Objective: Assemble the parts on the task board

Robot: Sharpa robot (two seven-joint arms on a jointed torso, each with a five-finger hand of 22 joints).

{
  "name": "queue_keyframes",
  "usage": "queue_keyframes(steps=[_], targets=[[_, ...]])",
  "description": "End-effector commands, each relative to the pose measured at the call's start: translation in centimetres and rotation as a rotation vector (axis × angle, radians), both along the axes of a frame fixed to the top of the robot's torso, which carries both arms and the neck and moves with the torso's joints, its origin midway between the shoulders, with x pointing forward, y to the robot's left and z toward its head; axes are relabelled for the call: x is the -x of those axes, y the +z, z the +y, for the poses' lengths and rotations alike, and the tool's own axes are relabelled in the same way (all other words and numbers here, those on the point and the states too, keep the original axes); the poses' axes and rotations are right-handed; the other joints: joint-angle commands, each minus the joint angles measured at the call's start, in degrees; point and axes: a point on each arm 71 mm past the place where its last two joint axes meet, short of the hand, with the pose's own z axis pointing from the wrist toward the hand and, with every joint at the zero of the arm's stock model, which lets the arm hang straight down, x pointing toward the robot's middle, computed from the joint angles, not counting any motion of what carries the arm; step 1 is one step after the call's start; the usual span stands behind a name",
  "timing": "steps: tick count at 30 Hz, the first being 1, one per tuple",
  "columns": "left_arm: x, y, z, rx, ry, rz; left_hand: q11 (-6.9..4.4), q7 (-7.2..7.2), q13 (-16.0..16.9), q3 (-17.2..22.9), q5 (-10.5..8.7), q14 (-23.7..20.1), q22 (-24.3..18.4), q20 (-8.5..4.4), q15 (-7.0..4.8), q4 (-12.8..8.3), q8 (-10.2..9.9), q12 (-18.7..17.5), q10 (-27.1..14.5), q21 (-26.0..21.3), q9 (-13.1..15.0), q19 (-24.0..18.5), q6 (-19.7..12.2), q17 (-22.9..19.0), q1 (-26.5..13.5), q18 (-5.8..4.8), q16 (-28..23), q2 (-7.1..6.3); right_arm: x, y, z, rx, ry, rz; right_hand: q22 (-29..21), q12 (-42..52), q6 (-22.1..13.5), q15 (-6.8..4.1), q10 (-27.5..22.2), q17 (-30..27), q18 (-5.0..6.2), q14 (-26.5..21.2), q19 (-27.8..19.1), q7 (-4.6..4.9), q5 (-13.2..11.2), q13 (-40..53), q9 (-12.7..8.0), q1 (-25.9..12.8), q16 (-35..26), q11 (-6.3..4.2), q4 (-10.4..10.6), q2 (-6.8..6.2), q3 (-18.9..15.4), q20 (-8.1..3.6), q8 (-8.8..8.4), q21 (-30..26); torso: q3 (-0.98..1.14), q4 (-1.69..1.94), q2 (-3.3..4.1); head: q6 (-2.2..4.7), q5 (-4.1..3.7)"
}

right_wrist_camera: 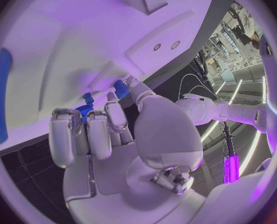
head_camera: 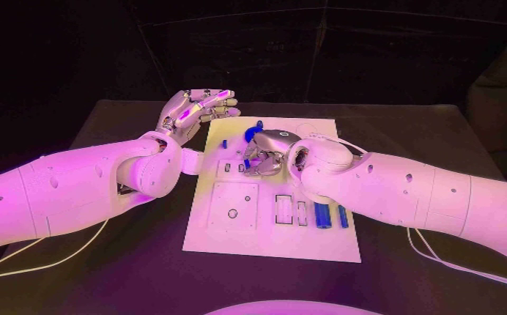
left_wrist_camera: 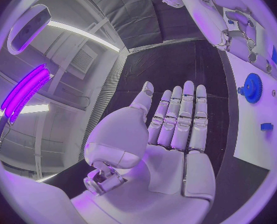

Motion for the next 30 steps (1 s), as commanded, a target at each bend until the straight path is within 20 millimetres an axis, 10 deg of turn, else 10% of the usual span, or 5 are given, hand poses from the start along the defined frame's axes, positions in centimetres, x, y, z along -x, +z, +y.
queue_keyframes(steps=[1,10,16,21,30], targets=[[0.0,0.3,0.0,0.016,-0.008,-0.033,0.29,0.19,-0.05,-0.04,0.21,0.47,-0.06,0.02,0.22,-0.5,-0.31,-0.44,0.1,-0.38,-0.02,0.39,0.3,-0.04,-0.38,0.86,-0.34,0.44,0.0,0.6,-0.1,-0.052,-0.022,-0.05,6.83,-0.5,-0.82,0.53,-0.58,3.31,0.63,3.4,-0.06,0.11,0.25,-0.52,0.09,-0.26,-0.41,-0.01,0.27,-0.4,-1.01,0.51,-0.34,-0.42,0.0,-0.02,0.01,-0.06,0.01],[0.0,0.3,0.3,-0.01,-0.027,-0.04,-0.72,-0.77,0.11,-0.13,0.38,8.19,0.68,-1.9,-1.8,-1.35,-0.68,-1.04,2.18,1.73,0.08,5.46,1.64,1.91,-1.23,0.96,2.72,0.55,0.6,1.9,-1.3,-0.196,0.022,-0.136,6.82,-0.1,-3.23,0.91,-0.46,3.43,0.63,3.44,-0.04,0.65,0.65,-0.41,-0.09,0.42,-0.4,0.46,0.91,-0.81,-2.92,0.83,-0.45,-0.47,-0.02,-0.11,-0.14,0.1,0.12],[-0.6,0.5,1.5,-0.094,-0.041,-0.05,-4.41,-3.46,1.1,-0.8,0.33,22.85,3.17,-6.39,-6.37,-1.76,-0.17,1.41,10.13,7.75,0.38,16.52,4.34,7.39,-2.52,1.03,11.12,0.55,1.1,2.9,-3.3,-0.256,0.068,-0.135,6.48,-0.16,-4.68,1.21,-0.76,3.27,0.71,3.38,-0.29,1.01,1.52,-0.68,-0.08,0.65,-0.55,0.8,1.79,-1.17,-5.2,1.14,-0.19,-0.68,-0.01,-0.25,-0.31,0.34,0.28],[-1.0,0.2,1.8,-0.226,-0.131,0.025,-6.51,-5.12,2.09,-1.18,0.39,26.83,5.05,-9.06,-8.76,-2.58,0.05,2.99,15.77,11.86,0.71,22.81,5.96,14.2,-2.79,0.92,20.59,0.56,1.2,4.4,-6.0,-0.313,0.071,-0.085,4.64,-0.73,-4.63,1.18,-1.36,1.52,1.15,2.9,-1.65,0.91,3.04,-1.37,0.13,2.67,-1.6,0.71,1.41,-0.38,-5.84,1.19,0.58,-1.57,0.1,-0.2,-0.49,0.48,0.06],[-1.4,0.1,2.0,-0.524,-0.282,0.218,-8.57,-6.72,6.35,-0.6,0.28,28.02,10.3,-12.02,-10.8,-1.57,2.34,8.08,20.34,21.81,2.37,33.28,6.54,57.95,-3.46,0.63,59.97,1.72,0.2,7.5,-12.0,-0.386,-0.043,-0.009,2.81,-1.5,-3.65,0.8,-1.83,-0.58,1.57,2.4,-2.93,0.47,4.46,-2.29,0.45,4.57,-3.0,0.28,0.93,1.09,-6.09,0.89,1.87,-2.55,0.31,-0.43,-0.97,0.08,0.08]])
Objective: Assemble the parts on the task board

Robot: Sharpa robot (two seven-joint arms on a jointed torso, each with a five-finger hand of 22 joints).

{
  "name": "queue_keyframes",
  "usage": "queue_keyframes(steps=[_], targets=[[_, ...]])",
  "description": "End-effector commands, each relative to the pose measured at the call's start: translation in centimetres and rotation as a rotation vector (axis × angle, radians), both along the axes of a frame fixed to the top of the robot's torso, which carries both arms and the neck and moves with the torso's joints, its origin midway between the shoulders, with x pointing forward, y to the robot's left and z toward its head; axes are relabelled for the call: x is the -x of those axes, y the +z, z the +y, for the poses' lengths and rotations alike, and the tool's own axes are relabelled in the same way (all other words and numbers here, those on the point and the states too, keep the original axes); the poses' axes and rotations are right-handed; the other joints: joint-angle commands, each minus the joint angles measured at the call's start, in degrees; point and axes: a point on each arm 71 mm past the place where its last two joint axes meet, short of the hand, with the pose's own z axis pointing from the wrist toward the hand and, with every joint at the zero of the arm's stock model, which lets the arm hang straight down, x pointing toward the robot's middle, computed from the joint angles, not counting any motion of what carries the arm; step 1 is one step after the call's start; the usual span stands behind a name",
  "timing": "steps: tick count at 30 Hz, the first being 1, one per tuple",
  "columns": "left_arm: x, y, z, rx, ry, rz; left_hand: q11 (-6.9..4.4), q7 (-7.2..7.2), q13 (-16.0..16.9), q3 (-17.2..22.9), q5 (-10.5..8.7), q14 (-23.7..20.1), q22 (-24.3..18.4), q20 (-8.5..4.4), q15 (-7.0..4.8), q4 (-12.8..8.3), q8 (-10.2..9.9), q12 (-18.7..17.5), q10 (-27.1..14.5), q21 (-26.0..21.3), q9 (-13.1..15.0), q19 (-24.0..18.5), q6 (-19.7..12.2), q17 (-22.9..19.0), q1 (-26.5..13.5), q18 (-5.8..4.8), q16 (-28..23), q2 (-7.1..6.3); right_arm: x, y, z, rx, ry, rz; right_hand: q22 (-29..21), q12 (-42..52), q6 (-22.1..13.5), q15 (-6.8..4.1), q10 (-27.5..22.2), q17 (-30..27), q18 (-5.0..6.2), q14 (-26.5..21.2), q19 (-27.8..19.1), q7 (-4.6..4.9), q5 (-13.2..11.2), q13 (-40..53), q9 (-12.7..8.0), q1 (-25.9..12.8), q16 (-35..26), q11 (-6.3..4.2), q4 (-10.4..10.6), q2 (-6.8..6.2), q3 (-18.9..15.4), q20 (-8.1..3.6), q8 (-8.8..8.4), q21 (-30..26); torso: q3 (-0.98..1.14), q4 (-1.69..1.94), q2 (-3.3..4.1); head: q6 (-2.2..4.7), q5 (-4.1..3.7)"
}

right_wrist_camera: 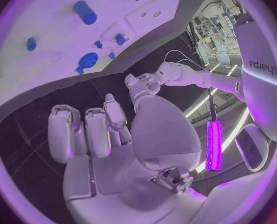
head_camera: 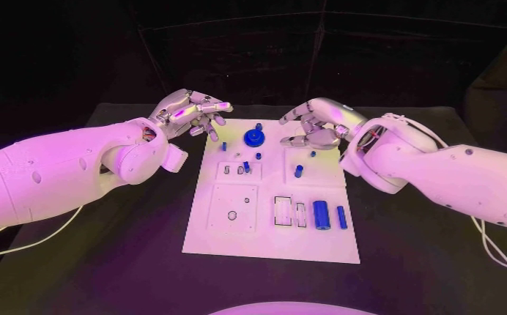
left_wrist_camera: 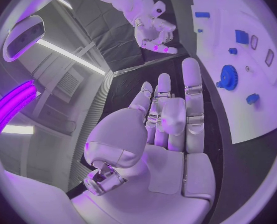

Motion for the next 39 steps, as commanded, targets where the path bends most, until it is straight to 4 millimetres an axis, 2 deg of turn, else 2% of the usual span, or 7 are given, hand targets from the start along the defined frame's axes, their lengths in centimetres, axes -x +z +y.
queue_keyframes(steps=[1,4,10,14,17,26,39], targets=[[0.2,-1.3,-0.4,-0.257,-0.137,0.172,-0.19,-0.3,1.6,0.13,-0.34,3.53,1.76,-0.71,-0.19,1.07,0.76,1.37,-0.72,3.13,0.59,2.51,-0.83,7.18,-0.75,0.65,5.9,0.97,-0.1,0.5,-1.0,-0.085,0.003,0.091,2.81,-0.35,0.24,-0.01,-0.4,-0.37,0.64,2.39,-0.57,-0.19,0.4,-0.14,0.05,0.76,-0.45,-0.13,-0.28,0.01,-0.15,-0.01,0.28,-0.34,0.28,-0.27,-0.53,-0.25,0.12],[-0.2,-1.4,-0.3,-0.386,-0.173,0.228,0.19,0.07,2.82,-0.11,-0.01,2.41,2.73,-0.67,-0.24,2.38,1.27,2.13,-2.57,4.8,1.07,3.83,-2.2,7.17,-1.75,0.37,6.06,1.32,-0.4,1.0,-2.6,-0.096,-0.031,0.106,2.43,-0.42,0.35,-0.07,-0.41,-0.85,0.73,2.28,-0.83,-0.25,0.53,-0.23,0.08,0.92,-0.76,-0.19,-0.32,0.13,-0.25,-0.07,0.45,-0.55,0.46,-0.4,-0.89,-0.47,0.27],[-1.2,-1.7,-0.5,-0.671,-0.193,0.296,-1.16,-1.47,9.83,-2.27,-0.03,5.13,31.39,-1.66,-1.25,6.84,6.4,11.18,-0.38,28.18,4.16,7.3,-1.45,29.1,-4.73,-3.31,20.25,0.38,-0.8,1.4,-4.7,-0.107,-0.077,0.121,2.12,-0.41,0.45,-0.13,-0.34,-1.18,0.8,2.21,-1.03,-0.31,0.67,-0.25,0.11,1.11,-1.01,-0.25,-0.36,0.3,-0.36,-0.13,0.62,-0.72,1.02,-0.64,-1.79,-1.01,0.59],[-1.6,-1.8,-1.4,-0.821,-0.199,0.304,-3.32,-3.75,33.81,-6.52,0.03,5.95,35.7,-3.22,-2.05,12.62,14.04,36.66,0.69,32.16,9.46,6.13,-1.65,34.43,-8.26,-3.14,23.09,-0.4,-1.1,1.5,-5.2,-0.107,-0.092,0.125,2.05,-0.45,0.46,-0.15,-0.36,-1.31,0.81,2.18,-1.08,-0.32,0.71,-0.31,0.12,1.15,-1.09,-0.27,-0.36,0.35,-0.38,-0.15,0.66,-0.76,1.19,-0.53,-2.2,-1.32,0.68],[-1.9,-1.9,-2.2,-0.912,-0.192,0.322,-2.54,-3.6,39.18,-8.83,0.01,5.95,38.36,-2.64,-2.56,15.14,17.39,42.12,-1.97,34.35,12.17,5.8,-4.08,34.43,-8.59,-3.84,23.09,-0.46,-1.2,1.4,-5.5,-0.105,-0.102,0.128,1.92,-0.46,0.46,-0.15,-0.36,-1.46,0.84,2.14,-1.18,-0.33,0.72,-0.31,0.12,1.15,-1.18,-0.27,-0.36,0.37,-0.39,-0.15,0.67,-0.83,1.32,-0.43,-2.42,-1.52,0.79],[-2.8,-2.1,-4.3,-1.063,-0.17,0.387,-2.13,-2.81,36.4,-12.4,-0.12,5.4,38.56,-2.18,-1.93,20.13,23.11,40.89,-8.96,34.77,17.04,4.51,-10.13,32.35,-6.92,-3.64,22.14,1.2,-1.7,1.3,-6.0,-0.095,-0.127,0.138,2.13,-0.37,0.47,-0.16,-0.29,-1.14,0.79,2.22,-1.01,-0.33,0.74,-0.24,0.12,1.17,-1.02,-0.28,-0.35,0.41,-0.41,-0.16,0.69,-0.73,1.63,-0.56,-2.93,-2.03,1.02],[-3.4,-2.5,-7.2,-1.156,-0.232,0.42,-2.3,-3.02,38.78,-15.67,-0.16,5.81,42.07,-2.12,-1.99,23.55,27.94,43.87,-9.22,37.25,20.58,4.75,-13.07,33.87,-4.84,-3.96,22.83,0.69,-2.2,1.0,-5.8,-0.064,-0.137,0.161,1.5,-0.66,0.37,-0.2,-0.44,-1.64,0.93,2.13,-1.44,-0.34,0.81,-0.56,0.1,1.01,-1.35,-0.29,-0.18,0.47,-0.71,-0.22,0.75,-1.06,1.38,-0.42,-2.66,-2.17,1.33]])
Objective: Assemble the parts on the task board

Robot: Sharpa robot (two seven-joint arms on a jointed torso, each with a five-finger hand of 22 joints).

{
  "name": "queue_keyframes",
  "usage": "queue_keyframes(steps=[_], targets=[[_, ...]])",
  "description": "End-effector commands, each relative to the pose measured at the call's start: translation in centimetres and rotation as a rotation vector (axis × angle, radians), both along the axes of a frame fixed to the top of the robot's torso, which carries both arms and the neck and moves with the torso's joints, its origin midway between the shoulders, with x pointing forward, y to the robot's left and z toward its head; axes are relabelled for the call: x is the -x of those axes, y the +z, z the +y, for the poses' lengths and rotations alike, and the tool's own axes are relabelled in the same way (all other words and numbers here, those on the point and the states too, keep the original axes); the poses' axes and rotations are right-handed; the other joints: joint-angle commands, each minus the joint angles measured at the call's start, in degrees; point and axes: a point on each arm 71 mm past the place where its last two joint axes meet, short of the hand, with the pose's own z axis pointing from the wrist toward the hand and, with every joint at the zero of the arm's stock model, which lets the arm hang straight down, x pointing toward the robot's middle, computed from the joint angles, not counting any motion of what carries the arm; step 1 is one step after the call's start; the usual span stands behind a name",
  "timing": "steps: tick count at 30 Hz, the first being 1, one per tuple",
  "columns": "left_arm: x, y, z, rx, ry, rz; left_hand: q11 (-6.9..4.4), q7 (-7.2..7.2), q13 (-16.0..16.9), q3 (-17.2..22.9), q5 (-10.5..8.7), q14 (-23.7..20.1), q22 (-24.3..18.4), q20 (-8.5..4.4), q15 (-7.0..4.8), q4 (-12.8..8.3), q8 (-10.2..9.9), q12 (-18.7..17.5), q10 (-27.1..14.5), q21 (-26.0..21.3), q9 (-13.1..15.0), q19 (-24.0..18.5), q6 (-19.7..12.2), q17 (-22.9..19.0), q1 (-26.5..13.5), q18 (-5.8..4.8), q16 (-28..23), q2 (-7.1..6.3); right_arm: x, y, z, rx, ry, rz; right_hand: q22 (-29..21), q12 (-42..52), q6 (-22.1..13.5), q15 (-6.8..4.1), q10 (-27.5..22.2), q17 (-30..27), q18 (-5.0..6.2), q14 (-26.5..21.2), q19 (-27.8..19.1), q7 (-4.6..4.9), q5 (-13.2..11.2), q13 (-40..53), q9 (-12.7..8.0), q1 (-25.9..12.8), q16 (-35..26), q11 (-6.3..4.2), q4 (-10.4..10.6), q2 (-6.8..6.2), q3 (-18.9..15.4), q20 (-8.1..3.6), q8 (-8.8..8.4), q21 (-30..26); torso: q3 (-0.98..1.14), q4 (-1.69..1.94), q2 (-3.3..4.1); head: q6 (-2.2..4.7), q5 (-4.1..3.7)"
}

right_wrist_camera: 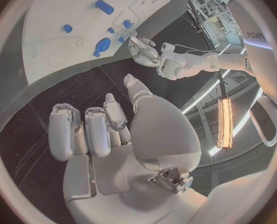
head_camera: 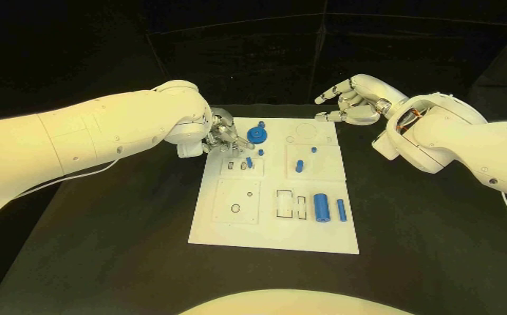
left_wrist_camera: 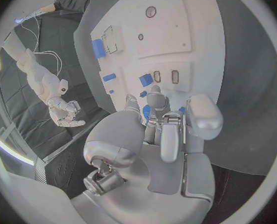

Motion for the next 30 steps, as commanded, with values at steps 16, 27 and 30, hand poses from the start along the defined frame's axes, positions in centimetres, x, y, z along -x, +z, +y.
queue_keyframes(steps=[16,27,30], targets=[[0.1,-0.8,-2.0,-0.113,-0.066,0.068,-0.15,-0.13,1.07,-0.79,-0.16,5.89,1.52,0.21,0.15,1.2,2.13,1.59,-0.04,1.14,1.43,0.75,-0.93,14.86,1.65,-1.09,0.42,-0.01,-0.4,-0.2,0.5,0.027,0.001,0.03,0.02,-1.31,-0.25,-0.22,-0.92,-1.52,1.27,1.81,-1.43,-0.1,0.41,-1.05,-0.02,0.27,-1.33,-0.08,0.24,0.3,-0.83,-0.09,0.33,-1.16,-0.1,-0.01,0.11,-0.44,0.05],[0.1,-1.1,-2.5,-0.128,-0.077,0.079,-0.24,-0.25,1.13,-1.03,-0.15,5.91,1.91,0.16,0.08,1.53,3.09,1.85,-0.14,1.42,2.12,0.7,-1.2,14.94,2.25,-1.13,0.45,0.03,-0.4,-0.3,0.8,0.032,0.004,0.034,-0.08,-1.33,-0.27,-0.26,-0.89,-1.65,1.28,1.82,-1.44,-0.14,1.05,-1.11,-0.01,0.47,-1.53,-0.13,0.3,0.52,-1.1,-0.13,0.53,-1.29,-0.1,0.0,0.09,-0.5,0.01],[0.0,-1.1,-2.5,-0.13,-0.076,0.079,-0.25,-0.26,1.12,-1.04,-0.15,5.9,1.9,0.16,0.08,1.55,3.17,1.86,-0.16,1.42,2.18,0.69,-1.24,14.92,2.32,-1.12,0.44,0.04,-0.4,-0.3,0.8,0.032,0.005,0.035,-0.08,-1.33,-0.27,-0.26,-0.89,-1.65,1.28,1.82,-1.44,-0.14,1.05,-1.11,-0.01,0.47,-1.53,-0.13,0.3,0.52,-1.1,-0.13,0.53,-1.29,-0.14,0.08,0.12,-0.53,-0.05]])
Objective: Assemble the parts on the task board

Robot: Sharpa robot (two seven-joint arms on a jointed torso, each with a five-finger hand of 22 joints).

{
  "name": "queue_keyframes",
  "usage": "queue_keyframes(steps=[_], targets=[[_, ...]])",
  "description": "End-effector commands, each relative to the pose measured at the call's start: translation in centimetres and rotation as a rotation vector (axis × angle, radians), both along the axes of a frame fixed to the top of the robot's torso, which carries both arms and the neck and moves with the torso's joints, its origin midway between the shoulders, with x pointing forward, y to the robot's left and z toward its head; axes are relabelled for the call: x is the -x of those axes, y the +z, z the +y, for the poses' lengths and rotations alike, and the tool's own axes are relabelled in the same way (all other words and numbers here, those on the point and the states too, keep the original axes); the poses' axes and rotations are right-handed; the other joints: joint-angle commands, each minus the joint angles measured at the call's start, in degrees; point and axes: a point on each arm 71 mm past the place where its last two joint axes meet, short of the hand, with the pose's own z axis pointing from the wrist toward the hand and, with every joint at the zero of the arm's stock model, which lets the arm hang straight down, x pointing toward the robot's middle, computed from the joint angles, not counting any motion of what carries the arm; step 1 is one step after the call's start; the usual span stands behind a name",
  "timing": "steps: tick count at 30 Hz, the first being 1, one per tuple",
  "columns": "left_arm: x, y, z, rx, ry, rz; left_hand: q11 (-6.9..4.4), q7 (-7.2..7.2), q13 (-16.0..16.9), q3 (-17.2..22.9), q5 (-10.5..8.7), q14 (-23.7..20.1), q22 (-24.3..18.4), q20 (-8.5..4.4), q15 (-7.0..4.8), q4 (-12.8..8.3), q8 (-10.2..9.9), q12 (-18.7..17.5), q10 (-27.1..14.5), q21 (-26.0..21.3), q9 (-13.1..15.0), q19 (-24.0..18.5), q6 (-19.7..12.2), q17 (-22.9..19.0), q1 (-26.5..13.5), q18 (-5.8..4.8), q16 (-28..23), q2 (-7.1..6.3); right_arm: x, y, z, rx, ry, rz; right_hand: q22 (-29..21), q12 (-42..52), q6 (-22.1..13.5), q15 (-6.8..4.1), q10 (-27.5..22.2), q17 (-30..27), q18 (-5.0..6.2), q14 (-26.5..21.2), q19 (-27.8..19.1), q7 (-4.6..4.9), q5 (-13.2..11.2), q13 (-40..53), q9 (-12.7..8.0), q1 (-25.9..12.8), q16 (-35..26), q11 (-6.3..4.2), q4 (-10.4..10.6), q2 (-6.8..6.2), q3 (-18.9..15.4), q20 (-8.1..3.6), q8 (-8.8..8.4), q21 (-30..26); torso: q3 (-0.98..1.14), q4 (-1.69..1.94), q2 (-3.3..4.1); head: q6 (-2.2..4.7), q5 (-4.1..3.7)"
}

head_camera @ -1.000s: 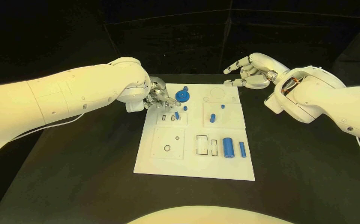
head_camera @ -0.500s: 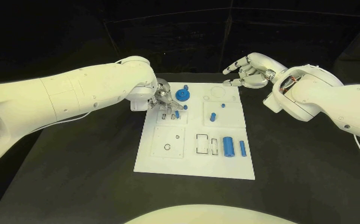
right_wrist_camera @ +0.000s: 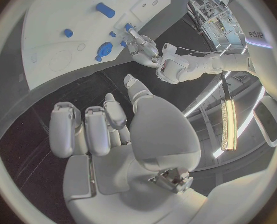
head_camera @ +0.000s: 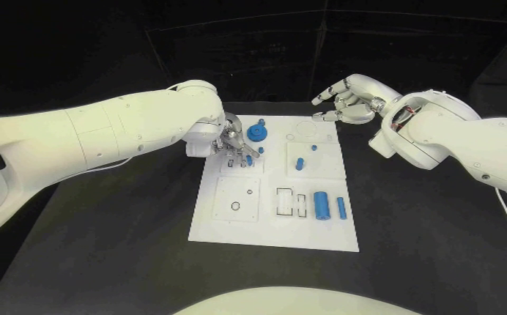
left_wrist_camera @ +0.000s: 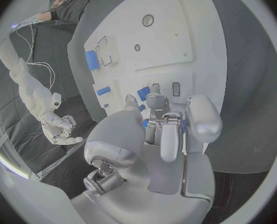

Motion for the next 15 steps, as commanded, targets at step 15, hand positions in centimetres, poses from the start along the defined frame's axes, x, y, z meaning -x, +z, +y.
queue_keyframes(steps=[15], targets=[[-0.39,0.02,-0.42,-0.021,0.001,-0.001,-0.28,-0.17,0.07,-0.02,-0.15,5.89,0.22,0.14,0.04,0.27,0.98,0.42,-0.27,0.42,0.63,0.61,-0.79,14.87,1.42,-1.14,0.2,0.2,-0.16,0.01,0.47,0.018,0.011,0.002,-0.15,-0.25,-0.26,-0.3,-0.3,-0.15,0.4,1.84,-0.32,-0.18,0.72,-0.05,0.0,0.35,-0.33,-0.26,-0.05,0.44,-0.59,-0.05,0.49,-0.3,-0.04,0.08,0.05,-0.08,-0.16]])
